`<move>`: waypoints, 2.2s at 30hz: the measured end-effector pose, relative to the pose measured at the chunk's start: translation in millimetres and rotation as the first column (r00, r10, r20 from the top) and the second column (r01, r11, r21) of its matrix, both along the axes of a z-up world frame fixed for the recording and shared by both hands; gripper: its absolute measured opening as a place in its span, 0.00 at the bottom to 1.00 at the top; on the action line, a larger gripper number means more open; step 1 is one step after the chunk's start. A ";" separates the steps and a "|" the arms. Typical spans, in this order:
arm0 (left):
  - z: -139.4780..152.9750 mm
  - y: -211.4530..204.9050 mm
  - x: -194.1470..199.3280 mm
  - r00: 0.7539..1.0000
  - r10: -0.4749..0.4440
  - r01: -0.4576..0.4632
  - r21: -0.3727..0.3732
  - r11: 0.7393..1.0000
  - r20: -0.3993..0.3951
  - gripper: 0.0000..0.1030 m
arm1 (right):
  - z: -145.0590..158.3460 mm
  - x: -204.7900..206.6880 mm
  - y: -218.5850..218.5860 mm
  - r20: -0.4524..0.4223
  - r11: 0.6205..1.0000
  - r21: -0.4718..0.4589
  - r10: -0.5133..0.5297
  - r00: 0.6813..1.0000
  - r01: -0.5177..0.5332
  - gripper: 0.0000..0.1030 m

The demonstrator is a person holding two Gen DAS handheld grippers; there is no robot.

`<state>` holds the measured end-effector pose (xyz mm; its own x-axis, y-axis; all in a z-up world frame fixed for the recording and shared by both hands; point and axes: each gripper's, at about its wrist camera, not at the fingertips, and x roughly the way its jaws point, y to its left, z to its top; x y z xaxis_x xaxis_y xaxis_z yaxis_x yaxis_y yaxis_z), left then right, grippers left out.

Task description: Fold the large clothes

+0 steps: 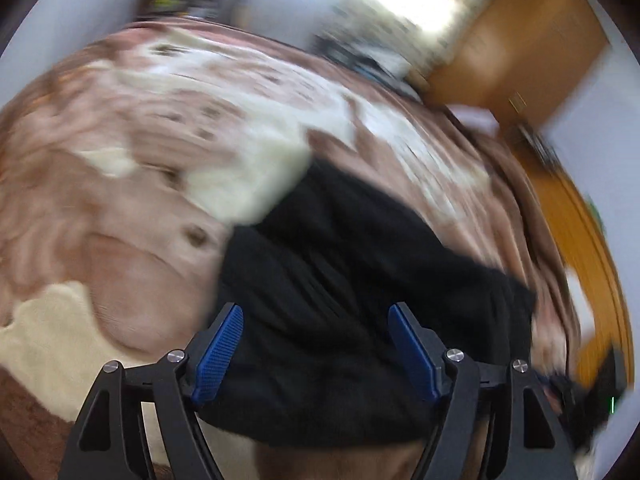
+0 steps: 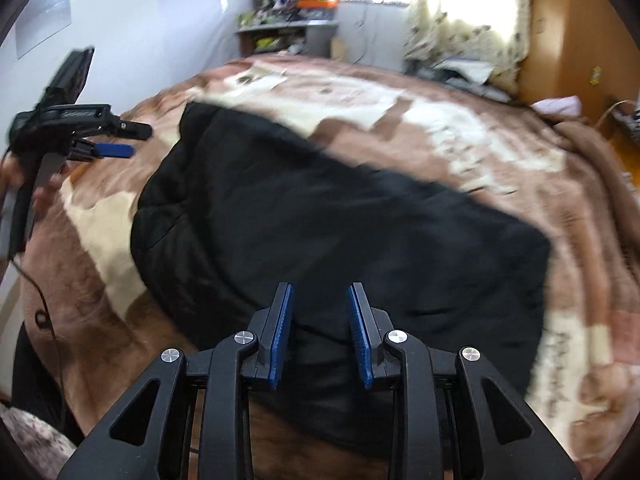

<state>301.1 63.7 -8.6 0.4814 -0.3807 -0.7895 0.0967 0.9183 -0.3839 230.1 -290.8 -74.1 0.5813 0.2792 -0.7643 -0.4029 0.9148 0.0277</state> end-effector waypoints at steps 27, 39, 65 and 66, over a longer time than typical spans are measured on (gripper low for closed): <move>-109.2 -88.6 116.3 0.977 0.006 0.045 0.231 0.972 -0.215 0.72 | -85.2 162.5 -21.5 -0.290 0.936 -0.053 -0.347 0.892 0.347 0.28; -118.7 -89.7 131.5 0.956 0.040 0.030 0.231 0.972 -0.290 0.72 | -104.6 176.5 -15.5 -0.369 0.929 -0.116 -0.370 0.853 0.352 0.27; -124.0 -71.6 167.9 0.943 0.087 -0.011 0.233 0.972 -0.321 0.73 | -112.2 190.4 -95.6 -0.398 0.897 -0.142 -0.440 0.805 0.419 0.26; -124.4 -72.5 167.5 0.945 0.087 -0.009 0.239 0.971 -0.316 0.73 | -113.5 191.3 -96.7 -0.408 0.895 -0.141 -0.441 0.799 0.422 0.26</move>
<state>468.5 -8.8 -133.0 0.1999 -0.1516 -0.9680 -0.0426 0.9857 -0.1631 421.5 -387.5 -187.6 0.2558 0.0393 -0.9659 0.0761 0.9953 0.0607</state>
